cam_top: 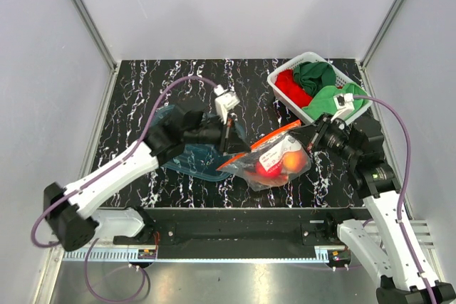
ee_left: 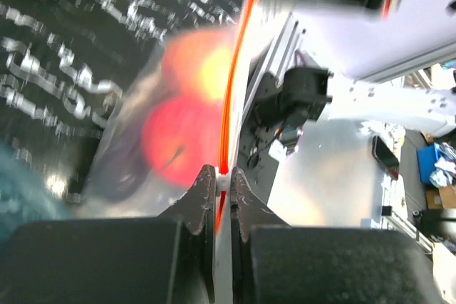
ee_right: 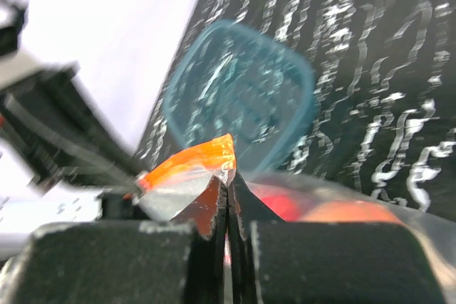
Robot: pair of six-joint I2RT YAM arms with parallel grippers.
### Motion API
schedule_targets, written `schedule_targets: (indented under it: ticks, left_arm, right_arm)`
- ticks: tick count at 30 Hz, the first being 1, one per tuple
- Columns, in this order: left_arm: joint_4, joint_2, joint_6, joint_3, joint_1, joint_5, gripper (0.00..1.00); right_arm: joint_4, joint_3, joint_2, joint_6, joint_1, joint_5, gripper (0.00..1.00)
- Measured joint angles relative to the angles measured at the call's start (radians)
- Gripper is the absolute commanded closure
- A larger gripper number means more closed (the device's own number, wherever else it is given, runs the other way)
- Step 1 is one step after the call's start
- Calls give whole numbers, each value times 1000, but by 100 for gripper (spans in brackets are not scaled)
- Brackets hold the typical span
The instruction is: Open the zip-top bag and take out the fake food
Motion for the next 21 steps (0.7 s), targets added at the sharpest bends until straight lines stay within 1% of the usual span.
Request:
schedule_targets:
  ticks: [4, 8, 14, 16, 19, 21]
  left_arm:
    - [-23, -117, -9, -114, 1, -48, 100]
    - [-38, -172, -28, -203, 1, -95, 100]
    - [-56, -206, -52, -240, -9, -125, 100]
    - [-50, -231, -56, -252, -27, -132, 100]
    - [-28, -256, -64, -269, -60, -143, 99]
    - [-18, -265, -68, -283, -74, -142, 76]
  right_arm:
    - [-34, 5, 8, -34, 0, 77, 100]
    - [-69, 9, 28, -73, 0, 142, 100]
    - [-94, 13, 33, -117, 0, 214, 100]
    - [-94, 13, 33, -135, 0, 245, 100]
    - [-93, 13, 37, -155, 0, 240, 100]
    - [-74, 8, 44, -176, 0, 209, 100]
